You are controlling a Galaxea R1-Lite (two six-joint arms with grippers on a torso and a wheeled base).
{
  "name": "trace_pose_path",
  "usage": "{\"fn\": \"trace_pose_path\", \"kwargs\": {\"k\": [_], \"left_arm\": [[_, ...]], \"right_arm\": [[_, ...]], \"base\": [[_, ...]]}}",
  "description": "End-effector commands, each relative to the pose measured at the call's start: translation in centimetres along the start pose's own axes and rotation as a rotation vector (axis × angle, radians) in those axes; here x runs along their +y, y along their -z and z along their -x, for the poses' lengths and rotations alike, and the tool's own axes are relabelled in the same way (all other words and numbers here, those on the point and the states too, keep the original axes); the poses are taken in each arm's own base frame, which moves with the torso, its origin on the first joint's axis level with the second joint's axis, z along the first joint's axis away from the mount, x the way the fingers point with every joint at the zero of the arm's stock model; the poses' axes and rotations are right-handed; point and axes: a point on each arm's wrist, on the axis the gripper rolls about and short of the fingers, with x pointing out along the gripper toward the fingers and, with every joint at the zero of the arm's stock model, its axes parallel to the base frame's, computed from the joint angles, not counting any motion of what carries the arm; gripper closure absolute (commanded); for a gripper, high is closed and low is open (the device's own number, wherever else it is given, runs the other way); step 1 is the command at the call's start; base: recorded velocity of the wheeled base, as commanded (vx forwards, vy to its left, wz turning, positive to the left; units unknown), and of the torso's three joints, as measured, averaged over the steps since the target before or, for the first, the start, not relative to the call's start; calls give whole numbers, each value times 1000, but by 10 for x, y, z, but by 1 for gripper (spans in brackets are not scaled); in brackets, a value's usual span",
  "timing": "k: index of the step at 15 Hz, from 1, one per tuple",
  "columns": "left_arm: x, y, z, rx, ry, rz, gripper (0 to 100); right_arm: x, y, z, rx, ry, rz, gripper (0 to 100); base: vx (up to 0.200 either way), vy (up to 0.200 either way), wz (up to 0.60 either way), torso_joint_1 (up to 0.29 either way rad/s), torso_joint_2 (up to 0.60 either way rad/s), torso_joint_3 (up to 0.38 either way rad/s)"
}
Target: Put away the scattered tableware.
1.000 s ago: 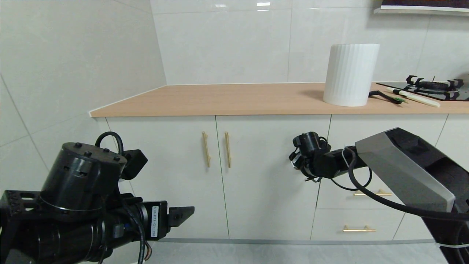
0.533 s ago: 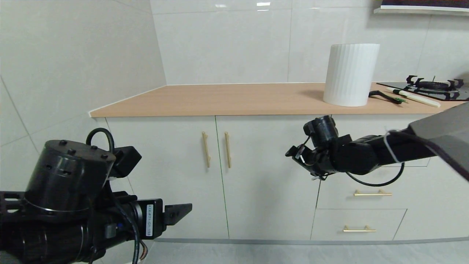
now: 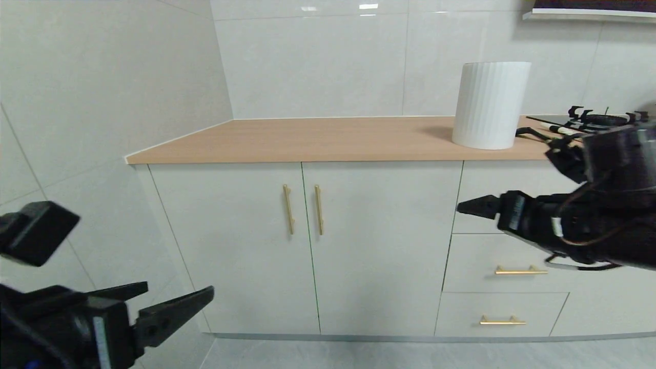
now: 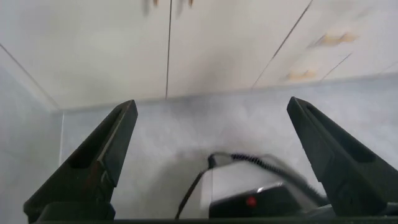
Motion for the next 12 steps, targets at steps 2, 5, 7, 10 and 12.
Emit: {"fn": "trace_pose_path", "kwargs": {"k": [2,5,7,10,12], "left_arm": [[33,34,66,-230,10,29,0],[50,68,96,-397,-80,-57,0],[51,71,99,-418,-89,-62,0],[57,110,126,-525,-222,-79,0],[59,123,119,-505,-310,-96,0]], "right_arm": [[-69,49,152,-334,-23,257,0],[-96,69,198,-570,144,279,0],[-97,71,203,-596,173,280,0],[-112,126,255,-831,344,362,0],[-114,145,258,-828,402,360,0]], "base": [[0,0,0,0,0,0],[0,0,0,0,0,0],[0,0,0,0,0,0],[0,0,0,0,0,0],[0,0,0,0,0,0]]}}
